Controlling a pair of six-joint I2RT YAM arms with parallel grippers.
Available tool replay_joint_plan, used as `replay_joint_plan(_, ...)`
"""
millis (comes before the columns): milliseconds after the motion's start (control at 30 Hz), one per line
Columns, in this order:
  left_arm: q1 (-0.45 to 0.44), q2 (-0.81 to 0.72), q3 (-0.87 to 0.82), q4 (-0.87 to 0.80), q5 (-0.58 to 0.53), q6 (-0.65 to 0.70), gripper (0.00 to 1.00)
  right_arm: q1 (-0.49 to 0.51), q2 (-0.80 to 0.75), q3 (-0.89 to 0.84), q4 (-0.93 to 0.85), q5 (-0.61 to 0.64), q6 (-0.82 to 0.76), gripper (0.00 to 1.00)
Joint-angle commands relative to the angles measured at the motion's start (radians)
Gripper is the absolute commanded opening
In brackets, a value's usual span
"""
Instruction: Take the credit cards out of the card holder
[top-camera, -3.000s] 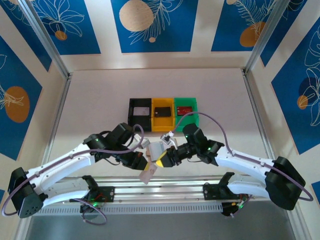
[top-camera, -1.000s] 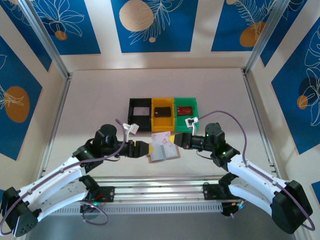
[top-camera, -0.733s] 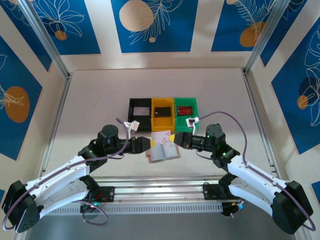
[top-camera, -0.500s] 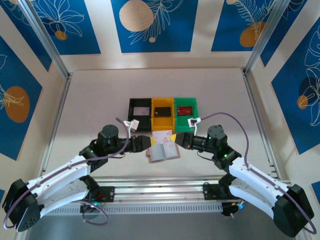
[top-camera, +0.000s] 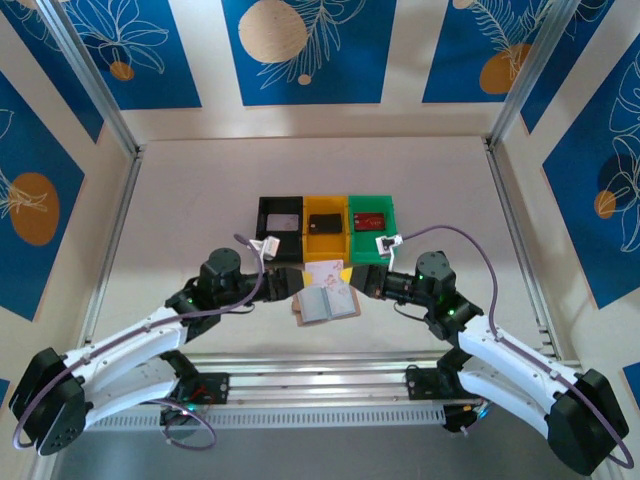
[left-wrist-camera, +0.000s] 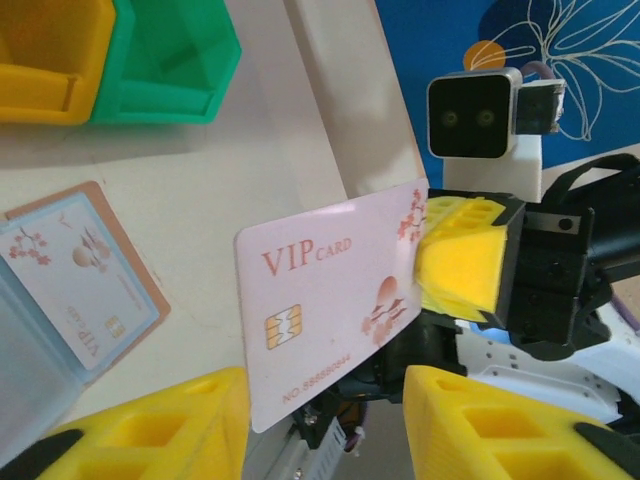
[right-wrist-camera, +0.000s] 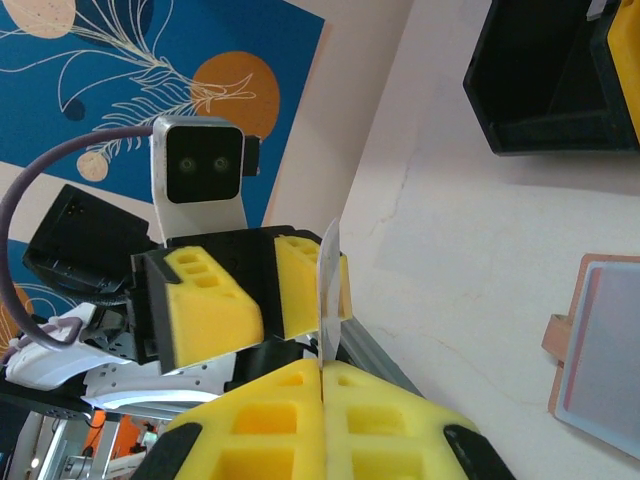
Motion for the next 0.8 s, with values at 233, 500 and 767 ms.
replay_joint_plan(233,0.006,-0.020,-0.038,0.103,-0.001,-0.032,0.39,0.016,-0.001,0.009,0.012,0.004,0.005,0.00)
replay_joint_plan(500,0.005,-0.033,-0.035,0.098,-0.007,-0.031,0.51,0.016,-0.003,0.025,-0.012,0.006,-0.008,0.00)
replay_joint_plan(767,0.005,-0.031,-0.055,0.158,-0.004,-0.064,0.26,0.032,0.028,0.033,0.008,-0.002,-0.005,0.00)
